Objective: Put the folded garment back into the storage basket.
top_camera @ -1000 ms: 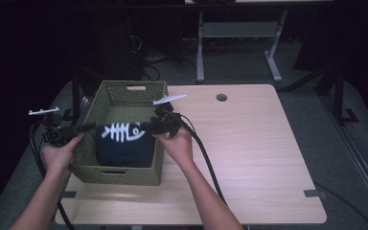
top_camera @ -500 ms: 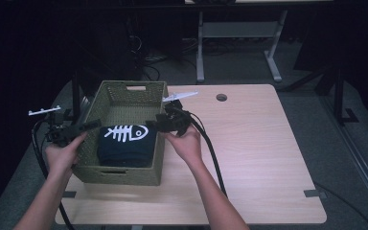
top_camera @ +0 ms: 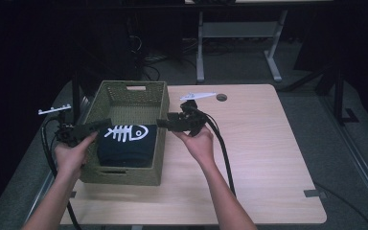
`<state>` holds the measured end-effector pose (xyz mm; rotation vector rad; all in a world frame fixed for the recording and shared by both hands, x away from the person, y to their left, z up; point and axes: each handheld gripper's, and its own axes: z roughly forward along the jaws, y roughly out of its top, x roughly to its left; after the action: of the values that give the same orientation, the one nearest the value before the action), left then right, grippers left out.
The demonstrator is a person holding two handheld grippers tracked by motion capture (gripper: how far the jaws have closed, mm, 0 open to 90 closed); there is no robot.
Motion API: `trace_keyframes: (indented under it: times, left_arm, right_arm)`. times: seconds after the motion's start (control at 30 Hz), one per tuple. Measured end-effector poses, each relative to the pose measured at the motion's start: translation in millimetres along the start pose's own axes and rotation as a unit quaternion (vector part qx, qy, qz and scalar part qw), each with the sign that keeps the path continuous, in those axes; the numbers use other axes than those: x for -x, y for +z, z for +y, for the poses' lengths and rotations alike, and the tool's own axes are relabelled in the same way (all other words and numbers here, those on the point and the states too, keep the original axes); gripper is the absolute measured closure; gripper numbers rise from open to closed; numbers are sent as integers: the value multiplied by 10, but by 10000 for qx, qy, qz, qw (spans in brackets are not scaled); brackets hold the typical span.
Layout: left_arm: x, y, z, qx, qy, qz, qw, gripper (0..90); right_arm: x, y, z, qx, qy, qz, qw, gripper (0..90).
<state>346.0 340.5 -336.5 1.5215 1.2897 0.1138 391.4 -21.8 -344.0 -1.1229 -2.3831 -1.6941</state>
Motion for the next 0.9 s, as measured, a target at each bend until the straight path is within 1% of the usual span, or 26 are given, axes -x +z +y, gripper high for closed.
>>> trace_keyframes:
  times: [0.1, 0.13, 0.23, 0.37, 0.4, 0.47, 0.63, 0.67, 0.7, 0.8, 0.9]
  left_arm:
    - [59, 38, -9, -24, 47, -41, 10000, 540]
    - [83, 56, -12, -45, 72, -43, 10000, 538]
    - [132, 103, -24, -98, 135, -62, 9998, 535]
    - [194, 157, -35, -153, 180, -70, 9997, 530]
    - [205, 171, -37, -178, 199, -69, 9996, 528]
    - [231, 197, -40, -182, 187, -105, 9996, 527]
    - [314, 275, -49, -243, 258, -141, 9993, 522]
    - [341, 304, -51, -253, 279, -157, 9992, 522]
    - [341, 304, -51, -253, 279, -157, 9992, 521]
    - [407, 363, -58, -259, 306, -228, 9989, 519]
    - [437, 393, -65, -285, 327, -253, 9987, 516]
  right_arm:
    - [46, -79, -32, 70, 63, 35, 9999, 399]
    - [70, -129, -54, 92, 58, 27, 9999, 395]
    - [92, -180, -74, 107, 87, 21, 9999, 393]
    - [141, -271, -111, 159, 134, 16, 9998, 384]
    - [170, -315, -138, 184, 189, 17, 9997, 382]
    - [176, -329, -146, 176, 208, 18, 9996, 380]
    - [237, -453, -209, 215, 258, -48, 9994, 373]
    - [242, -470, -216, 218, 265, -66, 9994, 372]
    - [242, -470, -216, 218, 265, -66, 9994, 372]
    - [279, -564, -248, 262, 259, -117, 9993, 371]
    - [293, -600, -257, 275, 263, -149, 9992, 371]
